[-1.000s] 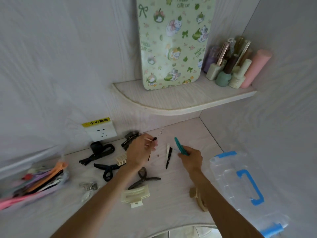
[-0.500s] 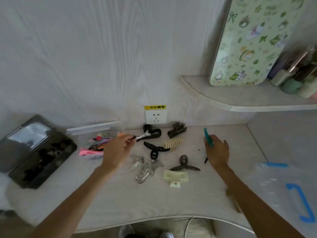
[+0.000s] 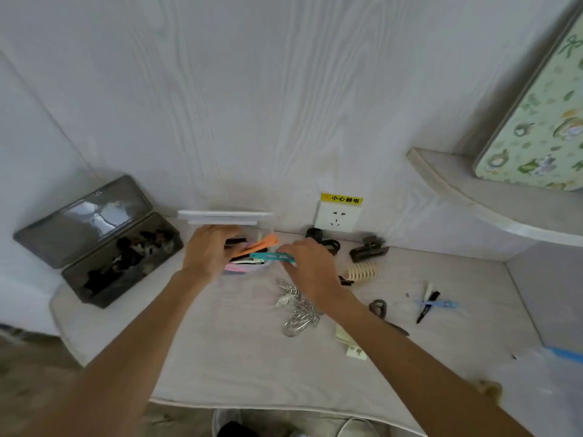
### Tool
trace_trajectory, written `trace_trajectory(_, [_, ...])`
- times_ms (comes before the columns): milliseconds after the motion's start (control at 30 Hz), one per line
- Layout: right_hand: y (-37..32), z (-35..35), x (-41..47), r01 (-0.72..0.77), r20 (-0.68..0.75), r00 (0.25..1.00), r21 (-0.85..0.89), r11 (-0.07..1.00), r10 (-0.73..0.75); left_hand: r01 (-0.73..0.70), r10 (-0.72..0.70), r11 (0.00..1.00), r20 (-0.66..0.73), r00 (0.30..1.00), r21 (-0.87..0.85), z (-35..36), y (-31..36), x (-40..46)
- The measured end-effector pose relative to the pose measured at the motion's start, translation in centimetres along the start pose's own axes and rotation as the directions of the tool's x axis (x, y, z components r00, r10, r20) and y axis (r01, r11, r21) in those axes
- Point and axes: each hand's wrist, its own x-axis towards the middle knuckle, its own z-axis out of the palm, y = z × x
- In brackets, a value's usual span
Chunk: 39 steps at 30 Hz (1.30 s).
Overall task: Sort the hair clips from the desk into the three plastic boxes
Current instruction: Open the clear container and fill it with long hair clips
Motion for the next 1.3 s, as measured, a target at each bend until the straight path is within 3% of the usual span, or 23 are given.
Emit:
trace_trajectory(100, [-1.8, 1.7, 2.2, 0.052, 0.019, 0.998, 0.023, 0.998, -0.052, 0.053, -0.051, 0.997, 0.029, 0.998, -0.052, -0.6, -1.0, -0.7])
trace_trajectory(200, [-3.3, 3.2, 4.2, 0.109, 0.034, 0.994, -0.032, 0.994, -0.108, 0.044, -0.048, 0.995, -0.048, 0.998, -0.088, -1.2, -2.6, -2.6])
trace_trajectory(333, [-4.5, 4.3, 5.3, 0.154, -0.001, 0.988, -0.007, 0.988, -0.154, 0.126, -0.128, 0.992, -0.065, 0.99, -0.033, -1.8, -5.1, -4.4])
trace_trajectory(400, [-3.9, 4.1, 4.7, 0.122, -0.058, 0.991, -0.002, 0.993, -0.122, 0.15, -0.151, 0.988, -0.036, 0.988, -0.017, -1.9, -5.2, -4.8])
trace_trajectory(467, [-2.6, 3.8, 4.1, 0.074, -0.082, 0.994, 0.009, 0.997, -0.074, 0.195, -0.196, 0.981, -0.093, 0.976, -0.021, -1.9, -4.9, -5.0])
trace_trajectory(600, [-0.5, 3.2, 3.2, -0.072, -0.019, 0.997, 0.098, 0.993, 0.074, 0.344, -0.358, 0.932, -0.161, 0.92, -0.111, -1.4, -4.6, -5.4])
trace_trajectory(733, [-1.5, 3.5, 4.0, -0.023, 0.006, 1.0, 0.1, 0.995, 0.022, 0.341, -0.364, 0.929, -0.188, 0.912, -0.144, -1.1, -4.1, -5.4])
trace_trajectory(833, [-2.7, 4.7, 4.6, 0.024, -0.06, 0.998, 0.067, 0.997, -0.02, 0.342, -0.353, 0.935, -0.2, 0.914, -0.089, -1.1, -4.0, -5.5])
trace_trajectory(933, [-3.5, 6.0, 4.7, -0.025, -0.113, 0.993, 0.022, 0.999, 0.027, 0.381, -0.382, 0.923, -0.202, 0.902, -0.046, -1.4, -3.8, -5.9])
trace_trajectory(1100, [-2.5, 5.5, 3.8, -0.022, -0.139, 0.989, 0.145, 0.989, 0.043, 0.179, -0.175, 0.984, -0.3, 0.938, -0.012, -2.0, -1.9, -6.3])
trace_trajectory(1200, [-0.3, 4.1, 0.9, -0.005, -0.158, 0.987, 0.213, 0.977, 0.039, 0.074, -0.079, 0.997, -0.278, 0.957, -0.027, -1.3, 1.4, -5.6])
trace_trajectory(1300, [4.5, 2.0, -3.8, -0.05, -0.256, 0.962, 0.169, 0.984, 0.093, -0.055, 0.034, 0.993, -0.202, 0.979, -0.1, 0.7, 6.8, -4.0])
